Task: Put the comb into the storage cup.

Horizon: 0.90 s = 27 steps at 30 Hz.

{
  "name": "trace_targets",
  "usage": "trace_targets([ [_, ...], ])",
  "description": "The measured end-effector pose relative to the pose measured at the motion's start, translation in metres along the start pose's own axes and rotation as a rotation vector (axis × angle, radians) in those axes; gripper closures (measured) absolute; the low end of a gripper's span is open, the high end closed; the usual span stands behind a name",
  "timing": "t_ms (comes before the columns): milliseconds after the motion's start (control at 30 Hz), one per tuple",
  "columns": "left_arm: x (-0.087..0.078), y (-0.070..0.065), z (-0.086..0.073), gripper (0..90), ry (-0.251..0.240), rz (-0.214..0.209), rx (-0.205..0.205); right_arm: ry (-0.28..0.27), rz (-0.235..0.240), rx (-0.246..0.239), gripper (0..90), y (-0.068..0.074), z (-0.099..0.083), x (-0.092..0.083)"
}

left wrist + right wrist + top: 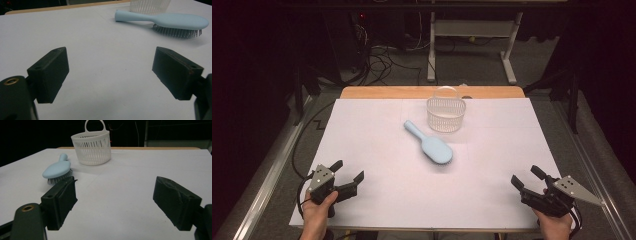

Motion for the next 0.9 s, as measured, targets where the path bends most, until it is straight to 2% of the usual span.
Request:
trace_targets([
  [333, -0.001, -0.002, 0.003, 15.1, -0.016, -0.016, -0.021, 0.003, -0.011, -0.014, 19.3, 0.003, 0.001, -0.001],
  [467, -0.002, -0.007, 0.007, 16.0, -0.034, -0.033, -0.011, 0.0, -0.021, -0.009, 19.4, 0.001, 0.001, -0.002],
  [800, 0.004, -0.015, 0.011, 15.9, -0.027, -0.049, -0.014, 0.001, -0.013, -0.013, 19.5, 0.001, 0.0, -0.001],
  [900, 0.006, -0.018, 0.013, 15.9, -0.025, -0.067, -0.011, 0.001, -0.011, -0.014, 19.6, 0.002, 0.0, -0.001],
])
Point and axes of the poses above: each handheld gripper's, and its own axes: x roughly forward along the jaws, z roughly out of its top, y roughly to its left, the point moved 8 cm from there along x, roughly forward along the jaws, and after that the axes turned 10 degrees about -y, right-handed, at the moved point
